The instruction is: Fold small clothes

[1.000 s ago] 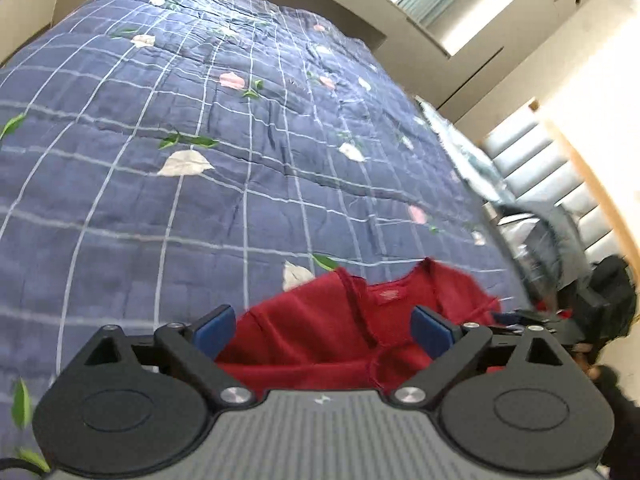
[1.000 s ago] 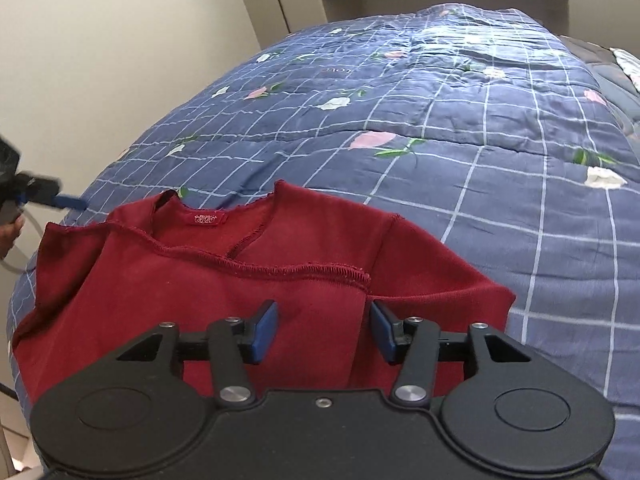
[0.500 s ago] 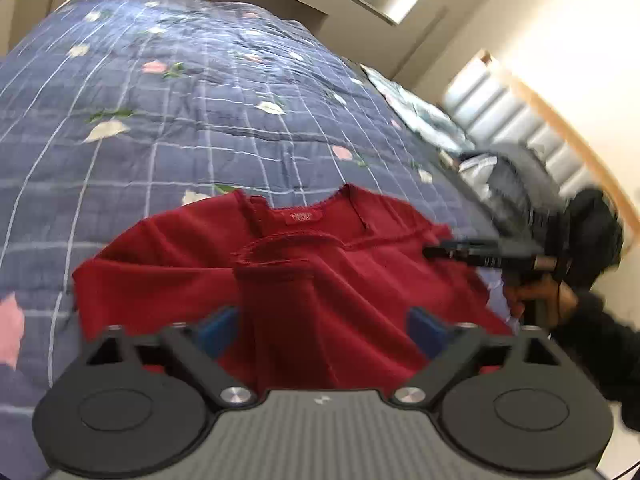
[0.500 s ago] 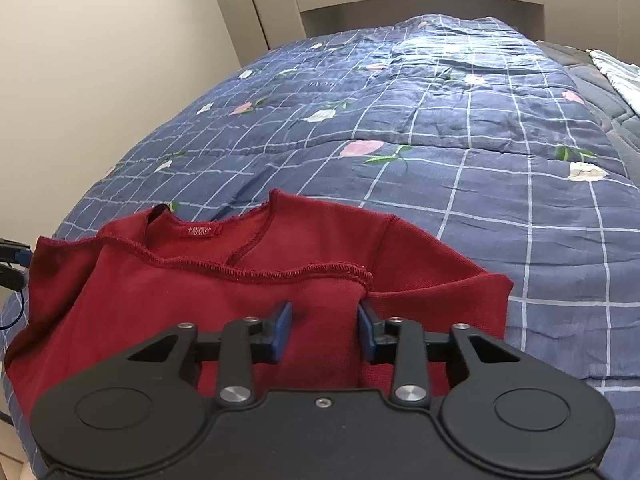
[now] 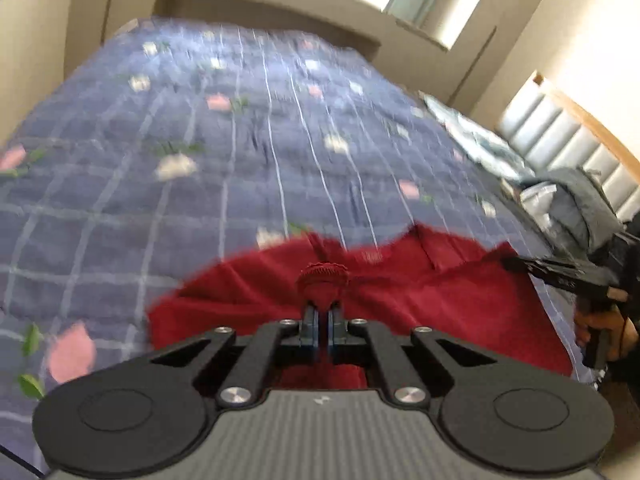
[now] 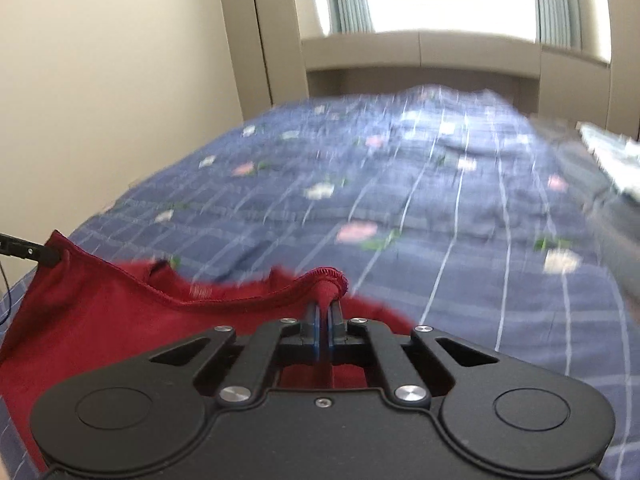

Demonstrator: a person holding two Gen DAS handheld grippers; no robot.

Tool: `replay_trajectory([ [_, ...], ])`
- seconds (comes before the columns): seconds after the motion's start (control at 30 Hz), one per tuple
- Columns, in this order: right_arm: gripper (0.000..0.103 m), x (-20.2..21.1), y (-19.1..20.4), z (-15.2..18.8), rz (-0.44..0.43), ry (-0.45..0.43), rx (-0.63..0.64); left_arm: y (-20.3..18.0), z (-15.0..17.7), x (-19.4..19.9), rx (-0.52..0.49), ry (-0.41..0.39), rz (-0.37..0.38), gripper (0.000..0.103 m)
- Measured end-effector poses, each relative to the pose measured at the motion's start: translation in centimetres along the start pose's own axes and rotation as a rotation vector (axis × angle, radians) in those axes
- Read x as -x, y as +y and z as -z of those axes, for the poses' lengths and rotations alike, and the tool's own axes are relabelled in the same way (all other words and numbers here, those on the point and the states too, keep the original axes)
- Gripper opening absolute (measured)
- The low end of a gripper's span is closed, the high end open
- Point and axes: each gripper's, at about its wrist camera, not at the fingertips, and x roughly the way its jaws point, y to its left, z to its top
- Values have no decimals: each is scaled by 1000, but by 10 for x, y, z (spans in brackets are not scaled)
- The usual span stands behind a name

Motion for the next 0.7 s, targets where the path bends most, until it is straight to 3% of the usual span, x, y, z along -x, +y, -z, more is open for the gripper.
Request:
replay_trajectory([
  [0.2,2,-35,-6,-27,49,-2,28,12,-25,-1,-6,-123,-79,3],
  [0.37,2,-77,-4,-21,83,91,56,32,-27,-39,41,-73,-150,3],
  [0.57,5,-85,-7,-3,100,94,71,47,-12,-65,56,-50,-184,3],
  [0.63,17,-82,-8,-2,113,83,74,46,-11,-65,31,-52,-192,4],
  [0.67,21,-79,-6,-2,121,74,79,45,-11,-65,28,-51,-207,7],
  [0.7,31,-75,-5,-1,129,65,87,42,-11,-64,32,-48,-223,15],
])
